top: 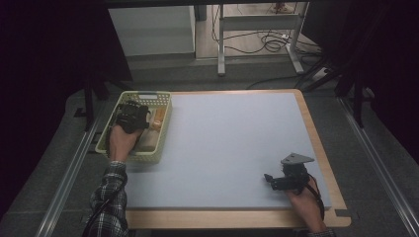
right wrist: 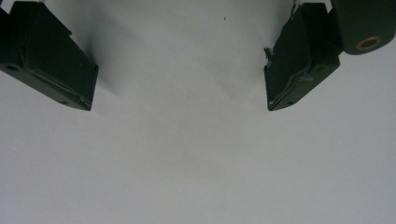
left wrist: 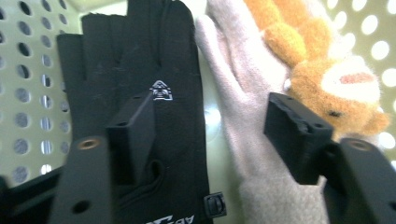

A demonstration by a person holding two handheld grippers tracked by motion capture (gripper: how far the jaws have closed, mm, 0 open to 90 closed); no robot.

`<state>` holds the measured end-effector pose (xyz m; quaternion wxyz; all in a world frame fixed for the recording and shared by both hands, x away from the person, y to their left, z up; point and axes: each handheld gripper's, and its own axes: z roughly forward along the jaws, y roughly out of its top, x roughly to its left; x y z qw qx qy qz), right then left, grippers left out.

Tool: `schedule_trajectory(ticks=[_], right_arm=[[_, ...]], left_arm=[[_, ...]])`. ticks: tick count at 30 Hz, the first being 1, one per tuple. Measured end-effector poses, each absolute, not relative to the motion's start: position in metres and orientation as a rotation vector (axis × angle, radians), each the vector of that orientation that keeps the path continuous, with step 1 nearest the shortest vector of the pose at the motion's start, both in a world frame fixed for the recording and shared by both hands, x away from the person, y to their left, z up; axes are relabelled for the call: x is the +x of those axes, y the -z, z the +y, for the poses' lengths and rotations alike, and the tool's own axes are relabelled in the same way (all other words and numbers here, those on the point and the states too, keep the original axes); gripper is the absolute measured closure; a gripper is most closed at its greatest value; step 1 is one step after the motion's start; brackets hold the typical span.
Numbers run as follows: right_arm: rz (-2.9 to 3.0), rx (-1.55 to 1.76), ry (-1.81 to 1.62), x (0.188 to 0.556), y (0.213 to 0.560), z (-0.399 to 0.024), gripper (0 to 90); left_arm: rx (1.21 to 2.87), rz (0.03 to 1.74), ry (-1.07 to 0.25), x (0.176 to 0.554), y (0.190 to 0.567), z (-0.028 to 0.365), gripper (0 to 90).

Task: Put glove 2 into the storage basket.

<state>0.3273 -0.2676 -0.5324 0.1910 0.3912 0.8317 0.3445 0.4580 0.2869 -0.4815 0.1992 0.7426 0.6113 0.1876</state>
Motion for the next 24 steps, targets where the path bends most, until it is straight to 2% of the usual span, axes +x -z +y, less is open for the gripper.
schedule_trajectory(ticks=[5, 12, 24], right_arm=[[2.336, 1.099, -0.968, 0.327, 0.532, -0.268, 9.5], [2.336, 1.099, -0.968, 0.327, 0.532, -0.268, 9.4], [2.336, 1.099, -0.967, 0.327, 0.532, -0.268, 9.5]], left_arm=[[2.029, 1.673, -0.51, 0.451, 0.478, 0.295, 22.0], [1.994, 1.616, -0.48, 0.441, 0.472, 0.3, 13.4], [1.935, 1.556, -0.429, 0.422, 0.467, 0.309, 5.4]])
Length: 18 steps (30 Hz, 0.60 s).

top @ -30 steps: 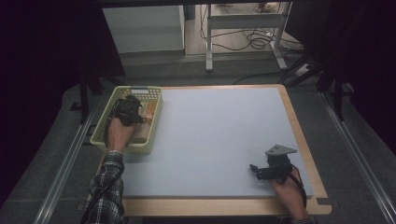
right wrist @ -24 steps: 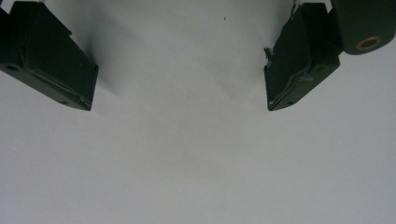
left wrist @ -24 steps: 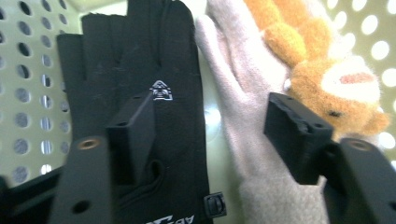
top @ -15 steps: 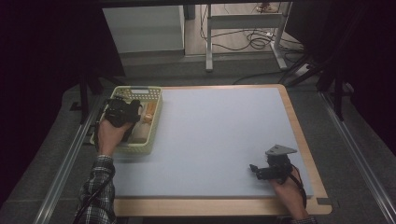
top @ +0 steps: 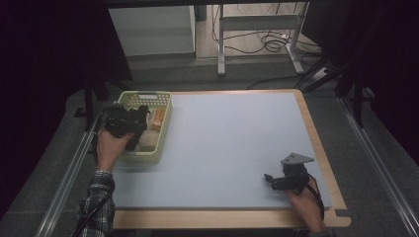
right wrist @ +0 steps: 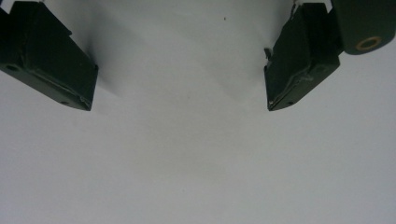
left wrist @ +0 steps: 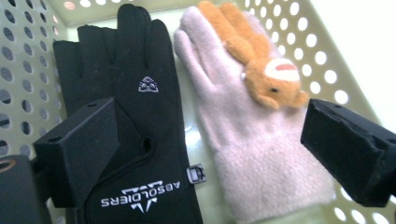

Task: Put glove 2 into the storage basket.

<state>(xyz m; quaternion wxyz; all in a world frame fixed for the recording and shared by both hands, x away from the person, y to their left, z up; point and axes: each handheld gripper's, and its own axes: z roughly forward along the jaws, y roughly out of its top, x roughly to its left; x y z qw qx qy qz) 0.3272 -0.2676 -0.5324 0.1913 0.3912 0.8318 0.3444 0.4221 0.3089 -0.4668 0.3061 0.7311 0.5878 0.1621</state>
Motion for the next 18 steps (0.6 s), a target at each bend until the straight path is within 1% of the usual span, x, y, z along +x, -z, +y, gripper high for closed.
schedule_trajectory(ticks=[8, 14, 18], right_arm=[[2.336, 1.099, -0.967, 0.327, 0.532, -0.268, 9.5], [2.338, 1.098, -0.965, 0.327, 0.532, -0.268, 9.5], [2.338, 1.098, -0.964, 0.327, 0.532, -0.268, 9.5]], left_arm=[[1.904, 1.494, -0.429, 0.408, 0.467, 0.31, 2.9], [1.951, 1.437, -0.476, 0.398, 0.463, 0.303, 2.0], [1.946, 1.406, -0.471, 0.393, 0.461, 0.3, 1.8]])
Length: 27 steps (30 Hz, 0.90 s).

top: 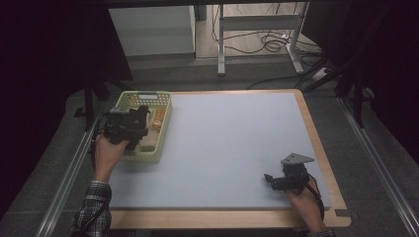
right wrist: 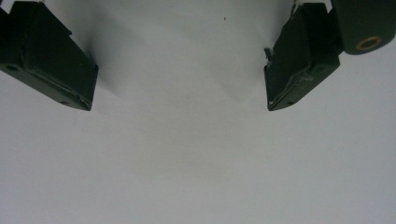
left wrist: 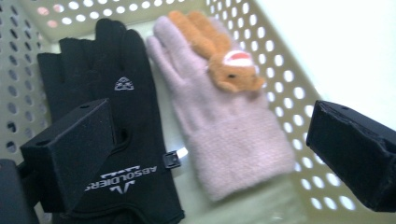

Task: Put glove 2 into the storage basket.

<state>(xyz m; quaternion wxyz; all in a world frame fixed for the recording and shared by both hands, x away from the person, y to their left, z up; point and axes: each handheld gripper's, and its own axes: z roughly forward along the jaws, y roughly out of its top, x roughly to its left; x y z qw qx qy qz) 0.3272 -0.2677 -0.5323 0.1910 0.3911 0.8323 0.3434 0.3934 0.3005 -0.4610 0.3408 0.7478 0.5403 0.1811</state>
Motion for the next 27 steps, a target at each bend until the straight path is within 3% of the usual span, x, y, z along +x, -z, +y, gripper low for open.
schedule_trajectory(ticks=[27], right_arm=[[2.336, 1.095, -0.963, 0.327, 0.532, -0.268, 9.5]], left_arm=[[1.962, 1.203, -0.464, 0.361, 0.446, 0.258, 1.2]])
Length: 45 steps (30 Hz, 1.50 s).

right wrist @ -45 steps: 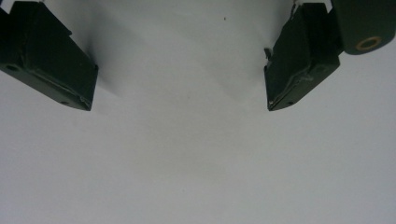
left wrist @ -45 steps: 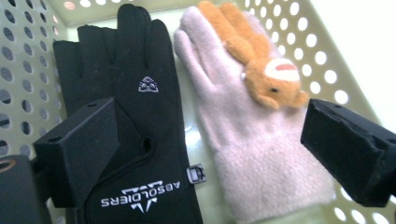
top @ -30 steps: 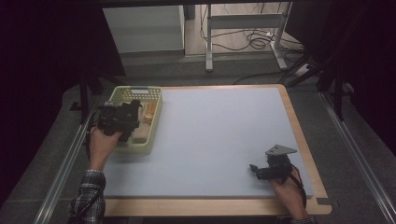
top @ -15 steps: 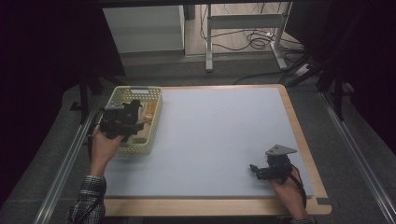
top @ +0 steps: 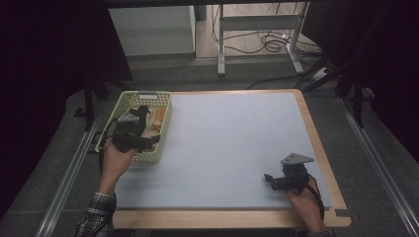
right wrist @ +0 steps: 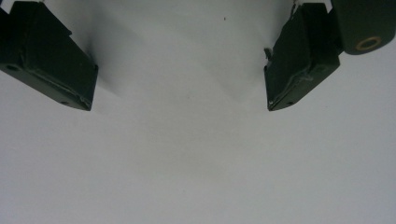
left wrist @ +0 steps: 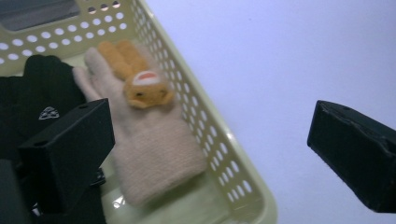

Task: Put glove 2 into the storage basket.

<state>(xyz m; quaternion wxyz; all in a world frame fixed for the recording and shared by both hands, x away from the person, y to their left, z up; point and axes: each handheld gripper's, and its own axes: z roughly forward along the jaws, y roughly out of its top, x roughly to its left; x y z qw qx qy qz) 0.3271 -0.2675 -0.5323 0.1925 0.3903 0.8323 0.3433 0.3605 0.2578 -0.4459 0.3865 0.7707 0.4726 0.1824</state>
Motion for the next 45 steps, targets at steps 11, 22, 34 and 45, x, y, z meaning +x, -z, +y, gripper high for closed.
schedule_trajectory(ticks=[11, 22, 34, 45], right_arm=[[2.337, 1.101, -0.963, 0.327, 0.532, -0.267, 9.5], [2.336, 1.1, -0.963, 0.327, 0.532, -0.267, 9.5], [2.336, 1.1, -0.963, 0.327, 0.532, -0.267, 9.5], [2.336, 1.098, -0.963, 0.327, 0.532, -0.267, 9.5]], left_arm=[[1.979, 1.113, -0.435, 0.354, 0.441, 0.233, 0.7], [2.03, 1.002, -0.409, 0.349, 0.441, 0.197, 0.8], [2.056, 0.896, -0.351, 0.34, 0.454, 0.157, 0.9], [2.076, 0.845, -0.301, 0.33, 0.481, 0.131, 0.9]])
